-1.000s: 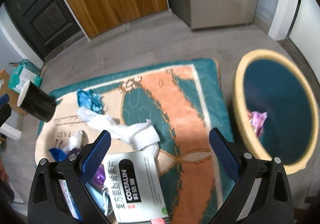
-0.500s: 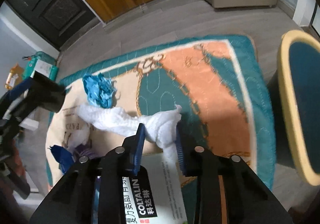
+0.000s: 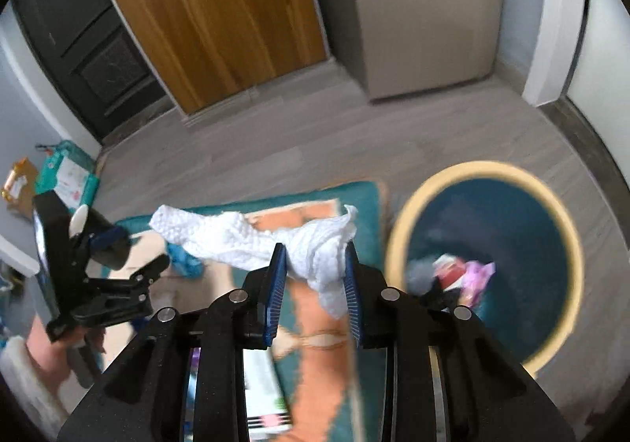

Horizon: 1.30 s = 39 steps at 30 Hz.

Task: Collect trash
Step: 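Grasp the blue crumpled wrapper with left tool while right tool grasps the white tissue, then carry the blue wrapper and white tissue over the teal bin with both tools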

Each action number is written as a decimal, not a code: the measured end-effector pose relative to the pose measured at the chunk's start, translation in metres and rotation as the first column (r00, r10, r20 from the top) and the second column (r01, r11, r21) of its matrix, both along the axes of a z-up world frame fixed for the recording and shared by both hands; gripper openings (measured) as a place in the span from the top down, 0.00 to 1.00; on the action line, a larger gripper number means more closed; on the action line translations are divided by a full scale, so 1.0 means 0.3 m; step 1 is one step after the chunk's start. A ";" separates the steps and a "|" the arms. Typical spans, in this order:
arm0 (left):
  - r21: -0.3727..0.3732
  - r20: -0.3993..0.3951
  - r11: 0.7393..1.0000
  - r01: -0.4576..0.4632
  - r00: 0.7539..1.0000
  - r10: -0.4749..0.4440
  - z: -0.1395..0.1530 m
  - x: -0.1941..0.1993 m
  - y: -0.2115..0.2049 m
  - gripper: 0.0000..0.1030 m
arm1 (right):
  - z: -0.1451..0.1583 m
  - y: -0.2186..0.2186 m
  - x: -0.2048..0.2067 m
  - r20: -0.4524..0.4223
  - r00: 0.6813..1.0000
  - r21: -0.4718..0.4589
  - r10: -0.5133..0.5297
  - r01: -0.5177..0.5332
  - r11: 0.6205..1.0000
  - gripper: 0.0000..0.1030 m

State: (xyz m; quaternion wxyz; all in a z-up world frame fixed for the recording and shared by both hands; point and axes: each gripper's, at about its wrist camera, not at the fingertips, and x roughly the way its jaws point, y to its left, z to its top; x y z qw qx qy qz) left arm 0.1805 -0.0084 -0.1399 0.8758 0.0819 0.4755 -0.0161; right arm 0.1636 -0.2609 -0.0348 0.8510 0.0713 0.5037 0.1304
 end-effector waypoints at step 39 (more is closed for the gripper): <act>-0.067 0.005 0.998 0.010 1.000 -0.009 0.075 0.044 -0.120 0.58 | 0.003 -0.164 -0.038 0.007 0.992 0.028 -0.124 0.124 0.992 0.71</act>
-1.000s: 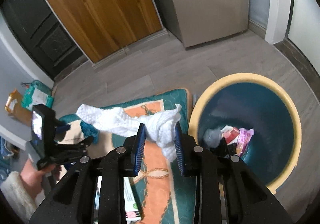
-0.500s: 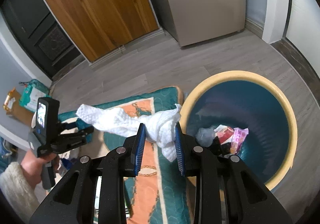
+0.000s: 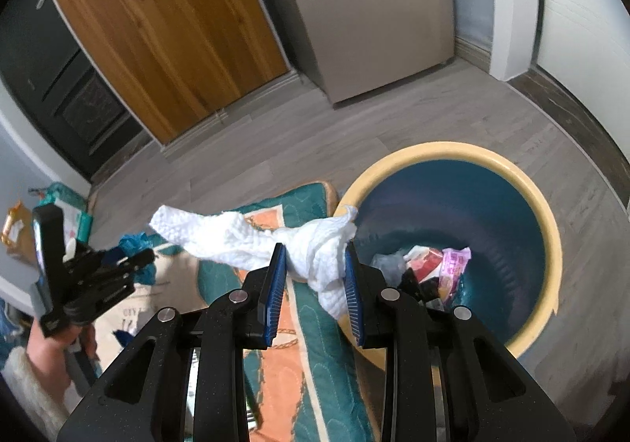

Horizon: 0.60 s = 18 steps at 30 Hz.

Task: Collect trash
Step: 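Carry the blue wrapper and white tissue over the teal bin with both tools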

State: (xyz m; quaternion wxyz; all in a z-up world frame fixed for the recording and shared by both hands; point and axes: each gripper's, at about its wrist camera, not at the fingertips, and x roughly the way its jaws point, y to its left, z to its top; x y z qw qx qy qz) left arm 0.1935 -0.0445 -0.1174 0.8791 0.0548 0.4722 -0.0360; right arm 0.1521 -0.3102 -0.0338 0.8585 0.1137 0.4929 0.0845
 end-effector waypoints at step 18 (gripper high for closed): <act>-0.060 0.217 0.976 0.210 0.957 -0.192 0.299 -0.201 -0.256 0.58 | 0.159 -0.159 -0.182 0.063 0.985 0.054 -0.160 0.157 0.986 0.71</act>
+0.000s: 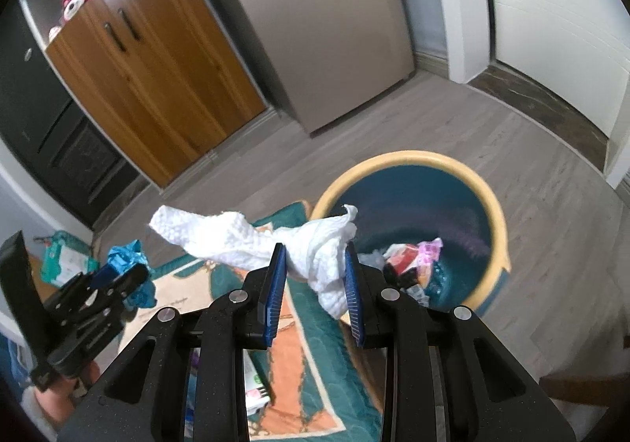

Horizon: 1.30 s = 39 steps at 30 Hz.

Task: Collect trash
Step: 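Carry the blue wrapper and white tissue over the teal bin with both tools, then open both tools to drop the wrapper and tissue into the bin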

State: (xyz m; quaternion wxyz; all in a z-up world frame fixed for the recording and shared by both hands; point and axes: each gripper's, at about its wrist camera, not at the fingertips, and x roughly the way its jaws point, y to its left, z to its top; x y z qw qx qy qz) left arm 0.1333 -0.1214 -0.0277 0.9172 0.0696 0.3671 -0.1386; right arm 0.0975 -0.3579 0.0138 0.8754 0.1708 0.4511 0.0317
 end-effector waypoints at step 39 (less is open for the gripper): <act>0.022 -0.023 0.967 0.253 0.967 -0.252 -0.188 0.072 -0.441 0.58 | -0.248 -0.396 0.119 -0.177 0.962 0.021 -0.210 0.217 0.976 0.71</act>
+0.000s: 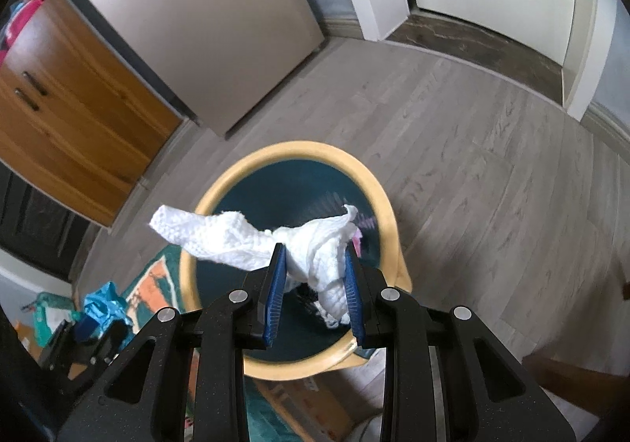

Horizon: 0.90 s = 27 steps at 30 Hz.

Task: Collect trash
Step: 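Open both tools to drop the wrapper and tissue into the bin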

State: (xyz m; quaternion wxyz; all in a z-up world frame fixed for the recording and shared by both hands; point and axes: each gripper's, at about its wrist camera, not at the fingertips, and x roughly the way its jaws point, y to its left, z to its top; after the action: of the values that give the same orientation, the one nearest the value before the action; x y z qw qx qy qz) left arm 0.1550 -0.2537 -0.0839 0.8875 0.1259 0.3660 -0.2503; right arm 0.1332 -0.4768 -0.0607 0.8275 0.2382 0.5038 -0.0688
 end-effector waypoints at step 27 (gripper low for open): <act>-0.088 0.051 0.995 0.049 0.998 -0.045 -0.005 0.029 -0.109 0.21 | 0.044 0.019 0.019 0.140 0.990 0.048 0.029 -0.037 0.998 0.25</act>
State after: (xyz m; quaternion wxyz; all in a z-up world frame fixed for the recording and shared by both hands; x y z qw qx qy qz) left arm 0.1636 -0.2864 -0.0855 0.8948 0.1006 0.3296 -0.2840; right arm 0.1390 -0.4710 -0.0474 0.8554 0.2550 0.4502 -0.0254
